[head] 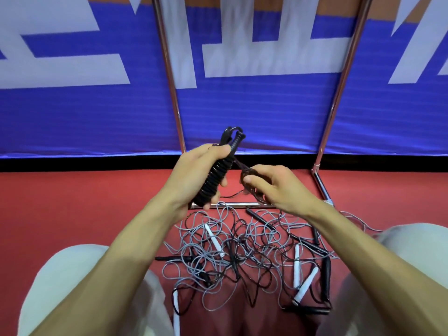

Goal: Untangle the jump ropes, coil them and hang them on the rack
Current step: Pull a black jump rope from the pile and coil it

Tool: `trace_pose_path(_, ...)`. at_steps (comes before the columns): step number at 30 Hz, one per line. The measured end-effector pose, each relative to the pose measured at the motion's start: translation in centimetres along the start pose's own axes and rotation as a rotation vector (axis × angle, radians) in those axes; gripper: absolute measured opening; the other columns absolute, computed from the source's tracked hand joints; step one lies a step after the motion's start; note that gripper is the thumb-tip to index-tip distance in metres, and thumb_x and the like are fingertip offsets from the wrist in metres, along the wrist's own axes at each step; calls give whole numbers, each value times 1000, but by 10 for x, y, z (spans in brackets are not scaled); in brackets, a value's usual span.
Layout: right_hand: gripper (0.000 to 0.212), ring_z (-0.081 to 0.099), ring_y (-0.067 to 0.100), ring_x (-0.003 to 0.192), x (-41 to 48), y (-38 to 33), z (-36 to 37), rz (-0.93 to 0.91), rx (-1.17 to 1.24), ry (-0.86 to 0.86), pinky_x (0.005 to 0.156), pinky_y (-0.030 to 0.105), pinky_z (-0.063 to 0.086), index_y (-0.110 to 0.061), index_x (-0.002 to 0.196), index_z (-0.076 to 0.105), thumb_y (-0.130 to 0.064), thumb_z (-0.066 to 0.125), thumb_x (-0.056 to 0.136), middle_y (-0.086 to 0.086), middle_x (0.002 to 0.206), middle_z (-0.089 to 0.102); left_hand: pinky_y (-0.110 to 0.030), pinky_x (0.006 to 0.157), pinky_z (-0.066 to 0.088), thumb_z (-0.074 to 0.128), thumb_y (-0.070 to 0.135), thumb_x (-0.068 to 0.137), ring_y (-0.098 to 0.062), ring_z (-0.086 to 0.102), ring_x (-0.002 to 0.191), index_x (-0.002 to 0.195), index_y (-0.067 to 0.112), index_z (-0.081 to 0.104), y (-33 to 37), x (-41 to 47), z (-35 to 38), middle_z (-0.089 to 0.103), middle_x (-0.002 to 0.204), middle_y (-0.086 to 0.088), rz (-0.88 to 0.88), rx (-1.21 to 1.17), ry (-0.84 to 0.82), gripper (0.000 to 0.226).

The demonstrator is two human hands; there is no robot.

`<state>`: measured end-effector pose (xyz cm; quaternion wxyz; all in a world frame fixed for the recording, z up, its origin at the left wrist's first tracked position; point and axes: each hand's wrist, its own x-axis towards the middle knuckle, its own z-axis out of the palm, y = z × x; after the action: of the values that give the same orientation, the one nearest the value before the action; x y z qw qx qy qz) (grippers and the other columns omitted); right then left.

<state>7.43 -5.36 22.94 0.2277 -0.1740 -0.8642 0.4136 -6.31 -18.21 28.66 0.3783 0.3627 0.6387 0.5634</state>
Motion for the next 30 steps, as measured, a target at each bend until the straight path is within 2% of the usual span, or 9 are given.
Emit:
trace_pose_path(6, 24, 40, 3, 52, -1, -6, 2, 67, 19, 2, 54, 20, 33, -10, 77, 59, -25, 55, 96, -9, 57, 47, -23, 39, 35, 57, 37, 93, -23, 47, 39, 82, 18, 58, -4, 2, 5, 58, 61, -9, -11, -61, 117, 22)
trace_pose_path(10, 23, 40, 5, 47, -3, -12, 4, 105, 140, -10, 47, 18, 35, -16, 75, 57, -22, 53, 97, -10, 56, 47, -23, 40, 36, 57, 38, 94, -23, 48, 39, 84, 16, 58, -5, 4, 6, 58, 62, -9, -3, -65, 155, 24)
trace_pose_path(13, 12, 50, 10, 45, -6, -16, 5, 172, 294, 130, 45, 23, 45, -16, 87, 70, -15, 60, 93, -10, 62, 58, -24, 40, 36, 56, 39, 93, -24, 48, 41, 83, 17, 58, -5, 6, 3, 58, 61, -8, -10, -28, 129, 24)
trace_pose_path(15, 14, 63, 14, 54, -5, -18, 5, 214, 386, 270, 55, 25, 53, -18, 95, 74, -10, 67, 87, -10, 68, 68, -25, 40, 37, 57, 38, 93, -24, 48, 42, 82, 18, 58, -6, 6, 2, 58, 61, -9, -12, 5, 97, 23)
trace_pose_path(18, 24, 68, 12, 72, -4, -18, 4, 267, 412, 411, 67, 27, 55, -21, 84, 77, -1, 64, 84, -4, 78, 75, -24, 39, 38, 57, 36, 93, -24, 49, 41, 86, 17, 59, -10, 5, 5, 59, 61, -9, -18, 57, 57, 21)
trace_pose_path(21, 29, 63, 10, 65, -5, -22, 3, 289, 374, 426, 63, 28, 53, -19, 80, 75, 3, 57, 87, -1, 76, 73, -23, 38, 37, 58, 36, 93, -24, 49, 41, 89, 15, 59, -12, 5, 8, 58, 63, -10, -21, 41, 58, 21)
trace_pose_path(25, 16, 62, 9, 71, -8, -30, 11, 238, 295, 294, 75, 28, 51, -22, 90, 71, -21, 56, 93, -4, 80, 71, -26, 41, 36, 58, 37, 93, -24, 47, 40, 82, 16, 56, -9, 5, 6, 57, 63, -10, -26, -38, 89, 24)
trace_pose_path(27, 14, 58, 7, 63, -9, -31, 15, 174, 177, 261, 66, 24, 47, -23, 82, 71, -33, 63, 89, -10, 69, 67, -26, 41, 36, 58, 38, 93, -23, 47, 40, 81, 17, 56, -9, 5, 4, 57, 63, -11, -27, -37, 84, 25)
trace_pose_path(30, 14, 56, 4, 56, -11, -29, 17, 87, -70, 341, 59, 19, 43, -22, 79, 74, -34, 71, 84, -14, 59, 63, -26, 41, 37, 58, 40, 93, -23, 48, 41, 81, 18, 57, -10, 6, 2, 57, 64, -11, -26, -9, 84, 25)
